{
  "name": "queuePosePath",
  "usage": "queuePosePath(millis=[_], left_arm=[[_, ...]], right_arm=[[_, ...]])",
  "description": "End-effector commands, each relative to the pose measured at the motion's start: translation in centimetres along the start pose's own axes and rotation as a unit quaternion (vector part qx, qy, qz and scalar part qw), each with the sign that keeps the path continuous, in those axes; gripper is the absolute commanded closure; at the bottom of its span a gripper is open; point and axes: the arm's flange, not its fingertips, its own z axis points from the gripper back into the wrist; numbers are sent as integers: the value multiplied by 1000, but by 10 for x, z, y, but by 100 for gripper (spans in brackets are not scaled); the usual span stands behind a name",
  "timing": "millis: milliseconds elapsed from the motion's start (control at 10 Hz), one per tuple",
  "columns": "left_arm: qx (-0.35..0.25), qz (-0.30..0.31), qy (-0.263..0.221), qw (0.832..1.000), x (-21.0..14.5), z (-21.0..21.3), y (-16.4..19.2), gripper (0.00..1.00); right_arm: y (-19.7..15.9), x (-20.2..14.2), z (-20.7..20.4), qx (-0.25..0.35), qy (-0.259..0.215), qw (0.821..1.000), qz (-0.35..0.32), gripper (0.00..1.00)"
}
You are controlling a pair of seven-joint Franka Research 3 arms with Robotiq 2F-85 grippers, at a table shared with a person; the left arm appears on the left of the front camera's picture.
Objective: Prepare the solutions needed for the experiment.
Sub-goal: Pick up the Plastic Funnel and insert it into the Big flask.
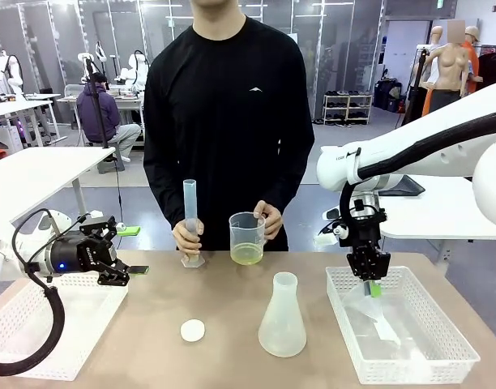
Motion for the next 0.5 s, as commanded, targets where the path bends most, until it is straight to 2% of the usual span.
queuePosePath(millis=[0, 100, 300, 400], left_arm=[[3, 2, -2, 1000, 4, -2, 1, 0], [3, 2, -2, 1000, 4, -2, 1, 0], [3, 2, -2, 1000, 4, -2, 1, 0], [3, 2, -2, 1000, 4, -2, 1, 0]], right_arm=[[-1, -4, 3, 4, 2, 1000, 19, 93], [0, -2, 2, 3, 0, 1000, 17, 100], [2, 4, -1, 3, 8, 1000, 1, 100], [13, 13, 2, 7, 15, 999, -30, 100]])
